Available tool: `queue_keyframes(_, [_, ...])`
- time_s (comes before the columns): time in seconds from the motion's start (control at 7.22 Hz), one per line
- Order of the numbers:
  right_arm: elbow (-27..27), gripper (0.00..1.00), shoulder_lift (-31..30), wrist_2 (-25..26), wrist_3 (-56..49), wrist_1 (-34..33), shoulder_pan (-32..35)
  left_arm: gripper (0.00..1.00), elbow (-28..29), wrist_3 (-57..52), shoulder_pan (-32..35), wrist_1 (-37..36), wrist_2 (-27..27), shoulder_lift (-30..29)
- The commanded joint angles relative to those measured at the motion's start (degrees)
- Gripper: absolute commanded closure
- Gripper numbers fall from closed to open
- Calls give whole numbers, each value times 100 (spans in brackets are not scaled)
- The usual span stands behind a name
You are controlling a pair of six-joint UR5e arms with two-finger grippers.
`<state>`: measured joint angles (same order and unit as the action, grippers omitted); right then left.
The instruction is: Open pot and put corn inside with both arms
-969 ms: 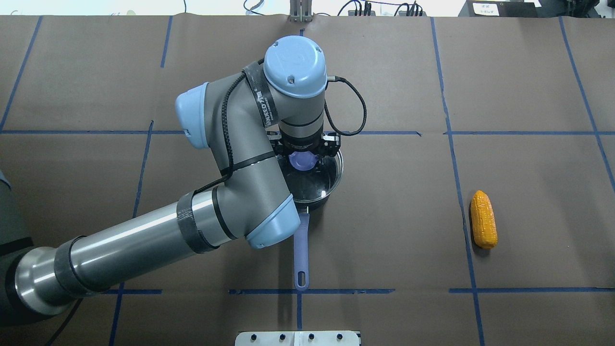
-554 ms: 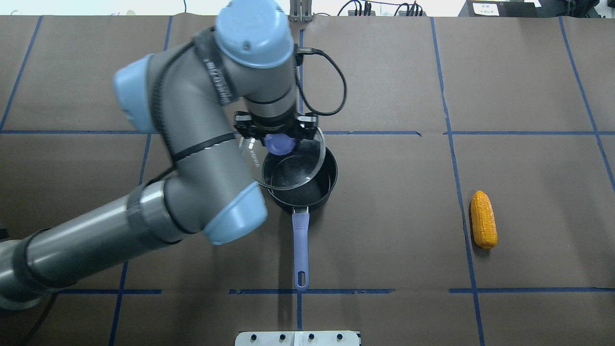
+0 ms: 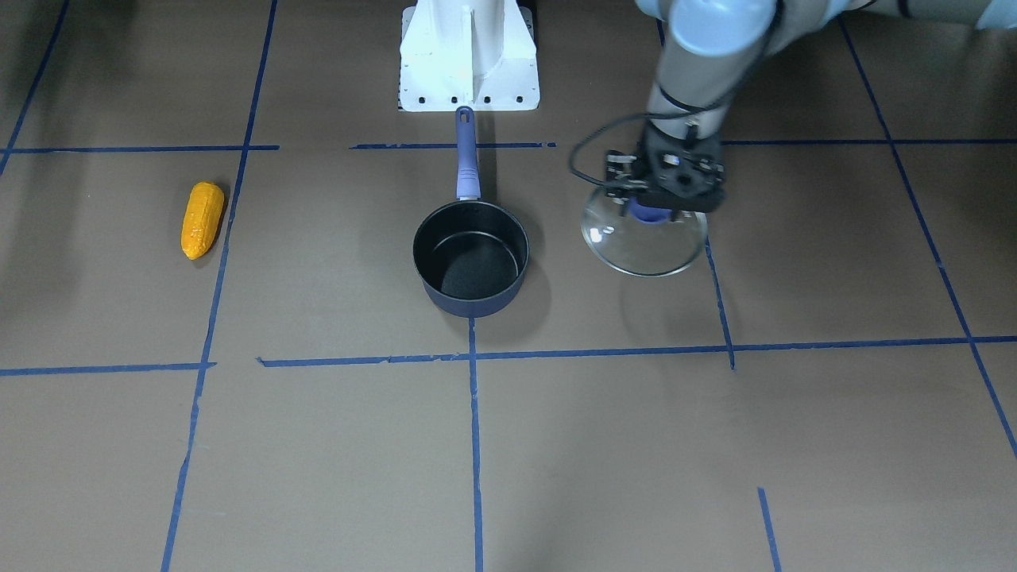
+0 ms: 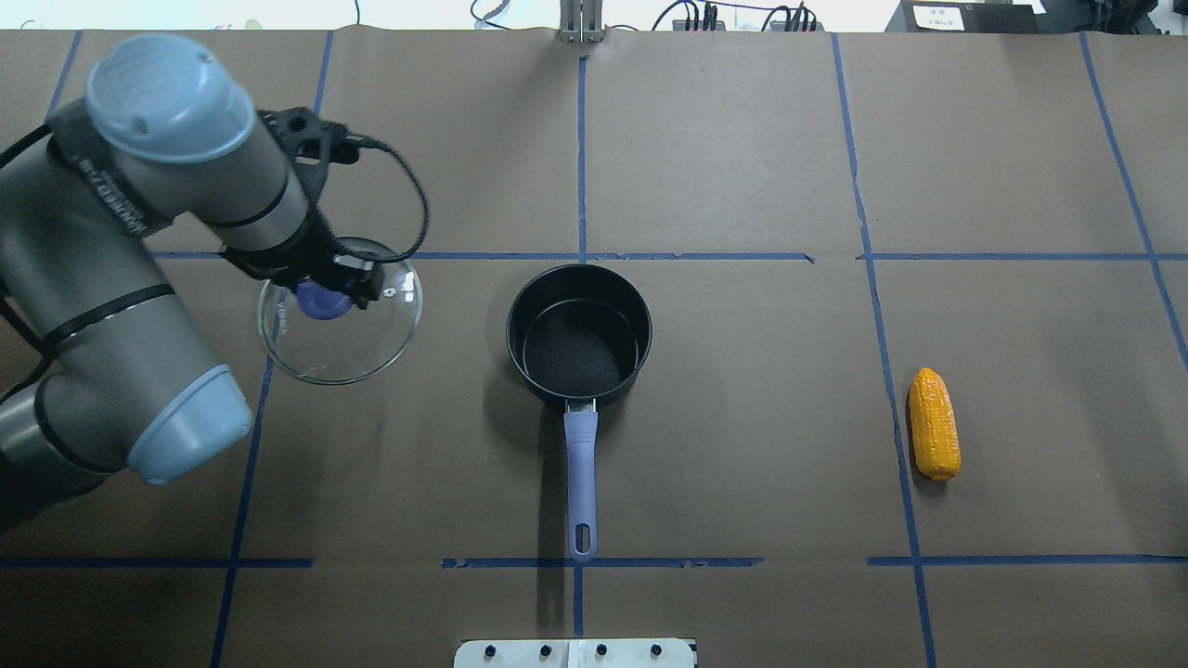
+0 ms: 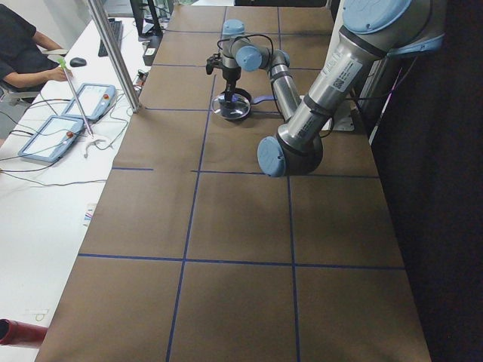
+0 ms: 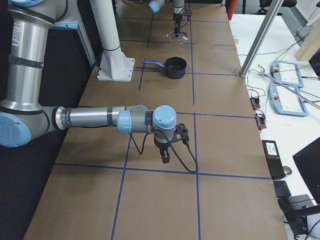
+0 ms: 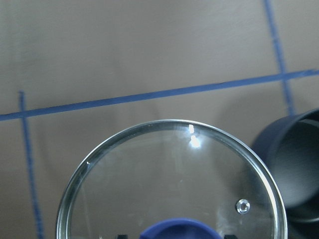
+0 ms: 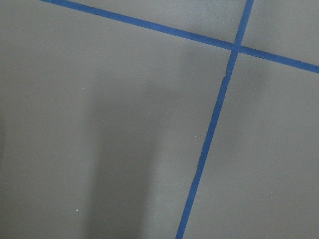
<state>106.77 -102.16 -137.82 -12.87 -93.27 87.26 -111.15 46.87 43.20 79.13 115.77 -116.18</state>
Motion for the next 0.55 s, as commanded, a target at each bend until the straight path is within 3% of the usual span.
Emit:
queue_keyframes(0.0, [2,0,4,-78,4,1,-51,90,520,84,22,1293,356,806])
queue_keyframes(0.42, [-7,0,56,-78,65,-7,-217,90,874,954,-153,1316,358,676])
